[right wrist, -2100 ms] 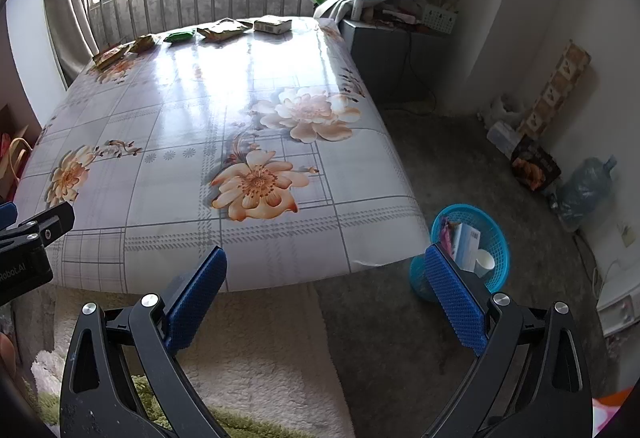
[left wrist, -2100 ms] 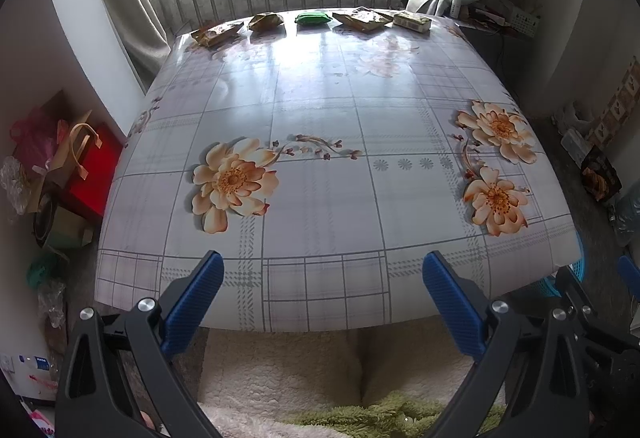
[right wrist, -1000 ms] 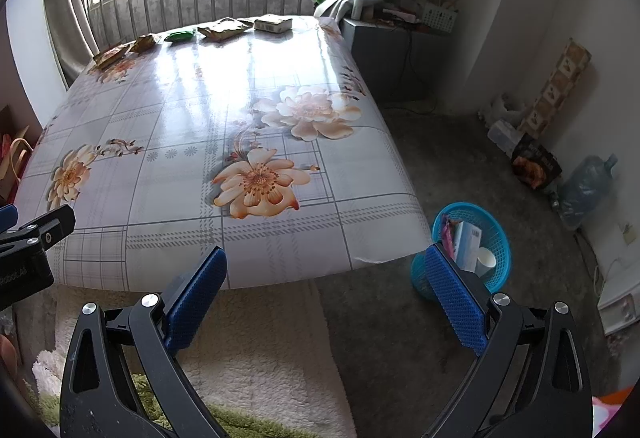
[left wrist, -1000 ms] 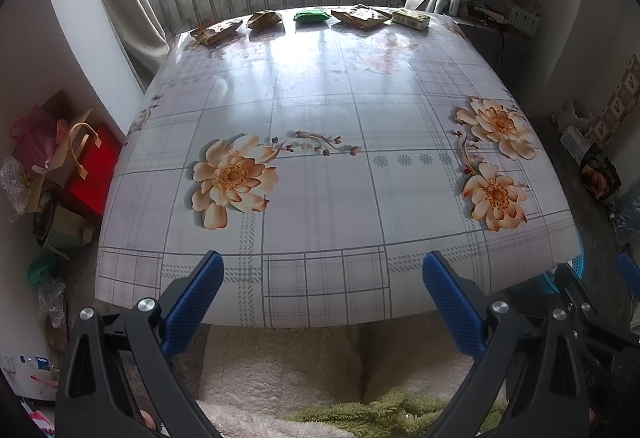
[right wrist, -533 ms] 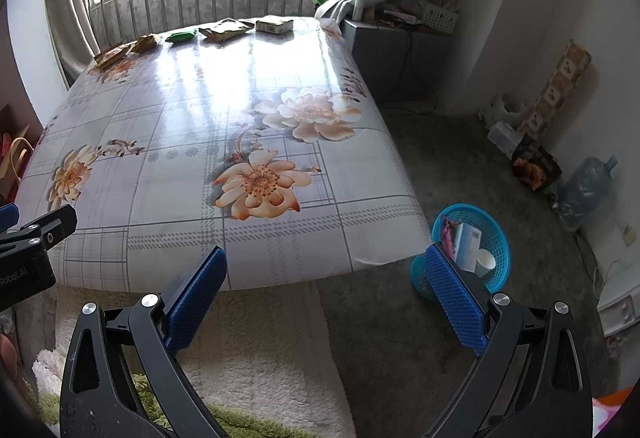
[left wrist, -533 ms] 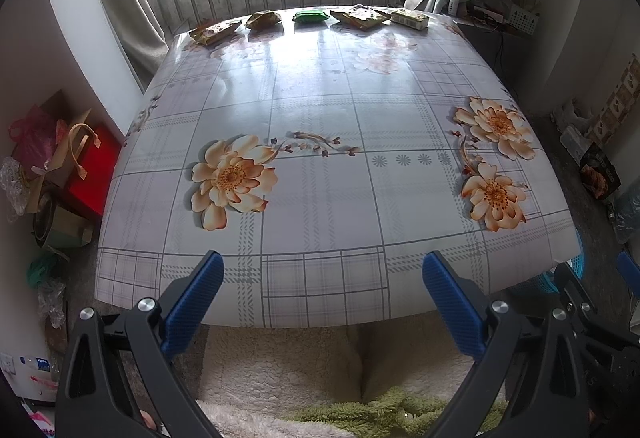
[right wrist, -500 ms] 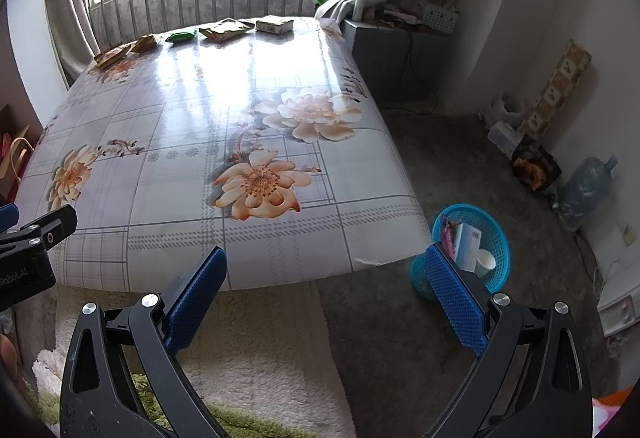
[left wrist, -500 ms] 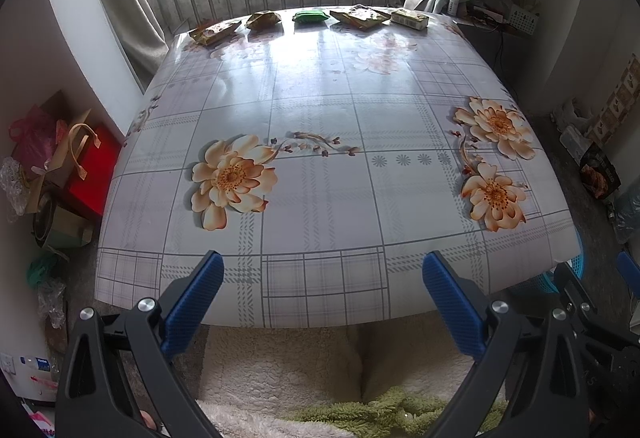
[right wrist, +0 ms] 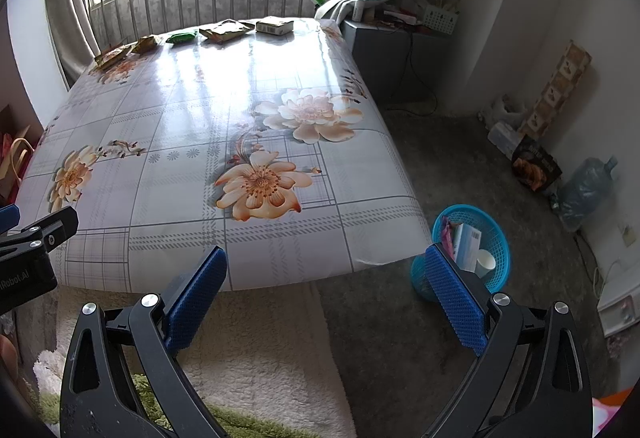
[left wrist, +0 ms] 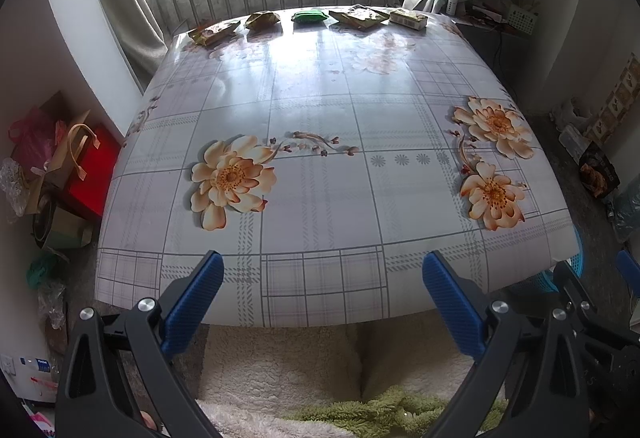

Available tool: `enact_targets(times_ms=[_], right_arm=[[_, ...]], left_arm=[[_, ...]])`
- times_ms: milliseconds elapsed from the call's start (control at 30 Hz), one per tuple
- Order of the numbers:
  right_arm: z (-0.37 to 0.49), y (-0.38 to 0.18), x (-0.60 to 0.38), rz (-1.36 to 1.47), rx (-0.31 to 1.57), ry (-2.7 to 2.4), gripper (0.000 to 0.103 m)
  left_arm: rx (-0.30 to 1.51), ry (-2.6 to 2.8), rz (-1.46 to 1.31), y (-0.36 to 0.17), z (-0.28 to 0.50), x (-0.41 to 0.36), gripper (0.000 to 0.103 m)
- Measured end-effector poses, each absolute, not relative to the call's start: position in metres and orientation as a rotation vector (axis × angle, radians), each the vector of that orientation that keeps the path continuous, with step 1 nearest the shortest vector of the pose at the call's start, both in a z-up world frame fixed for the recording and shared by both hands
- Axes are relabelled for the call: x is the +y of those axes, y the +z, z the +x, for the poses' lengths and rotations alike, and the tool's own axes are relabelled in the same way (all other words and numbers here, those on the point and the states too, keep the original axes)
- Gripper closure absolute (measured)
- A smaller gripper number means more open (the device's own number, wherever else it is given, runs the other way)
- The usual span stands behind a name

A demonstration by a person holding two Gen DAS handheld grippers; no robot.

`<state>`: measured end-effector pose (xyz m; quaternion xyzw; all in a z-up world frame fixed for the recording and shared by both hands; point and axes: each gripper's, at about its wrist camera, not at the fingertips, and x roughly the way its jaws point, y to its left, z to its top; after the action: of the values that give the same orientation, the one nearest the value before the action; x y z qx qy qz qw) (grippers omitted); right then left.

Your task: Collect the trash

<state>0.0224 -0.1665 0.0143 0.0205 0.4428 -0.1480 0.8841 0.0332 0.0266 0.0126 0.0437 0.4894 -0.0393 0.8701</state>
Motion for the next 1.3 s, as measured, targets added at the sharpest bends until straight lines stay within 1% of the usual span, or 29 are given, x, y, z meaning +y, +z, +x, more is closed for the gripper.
enact_targets(times_ms=[1300], right_arm=[[0.0226,0.0128,-0.1645,0.052,0.925,-0.306,0.008]], left_arm=[[1.036,-0.104,0.111,0.0066,0.0370,0.0253,0.005]])
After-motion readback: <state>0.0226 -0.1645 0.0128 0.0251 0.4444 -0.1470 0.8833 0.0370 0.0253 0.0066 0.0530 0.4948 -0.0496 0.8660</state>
